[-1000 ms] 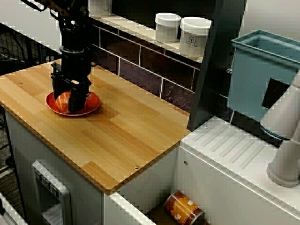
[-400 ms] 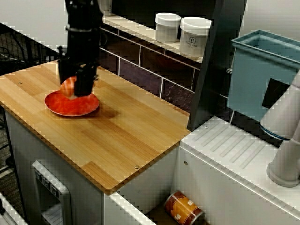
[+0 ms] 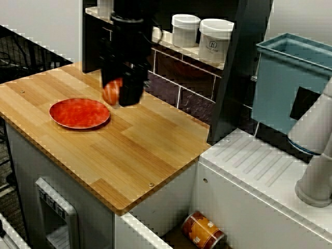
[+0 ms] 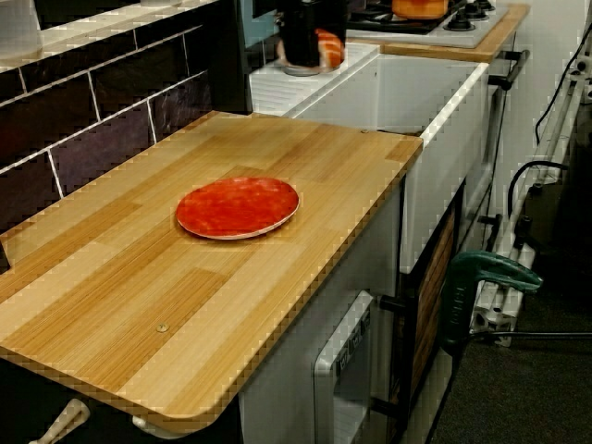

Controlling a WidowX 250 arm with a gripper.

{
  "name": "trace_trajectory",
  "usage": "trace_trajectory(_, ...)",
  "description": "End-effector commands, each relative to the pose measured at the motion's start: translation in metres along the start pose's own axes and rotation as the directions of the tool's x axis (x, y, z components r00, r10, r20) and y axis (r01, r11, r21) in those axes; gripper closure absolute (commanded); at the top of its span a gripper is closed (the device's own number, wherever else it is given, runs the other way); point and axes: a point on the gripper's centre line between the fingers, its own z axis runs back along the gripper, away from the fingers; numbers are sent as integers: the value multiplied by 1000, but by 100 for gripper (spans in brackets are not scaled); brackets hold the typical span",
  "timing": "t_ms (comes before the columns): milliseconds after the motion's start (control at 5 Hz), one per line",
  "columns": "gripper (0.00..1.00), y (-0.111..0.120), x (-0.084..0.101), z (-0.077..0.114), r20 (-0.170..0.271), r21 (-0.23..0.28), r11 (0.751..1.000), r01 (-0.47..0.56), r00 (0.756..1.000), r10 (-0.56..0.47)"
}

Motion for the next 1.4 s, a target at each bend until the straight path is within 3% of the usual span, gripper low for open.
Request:
trace_trajectory(0,100,-20,11,-14,40,13,997,73,997,-73)
trace_trajectory(200,100,-8,20,-37,24,19,995,100,995,-100)
trace_trajectory(600,100,8,5,-58,-3,40,994,104,995,-104)
trace_trajectory(800,0,8,-7,-55,-40,9,992,129,991,-129)
trace_trajectory(1000,0,5,-15,-47,-33,9,991,136,990,-135)
trace_trajectory(1200,0,4,-17,-40,-33,-22,990,142,989,-143)
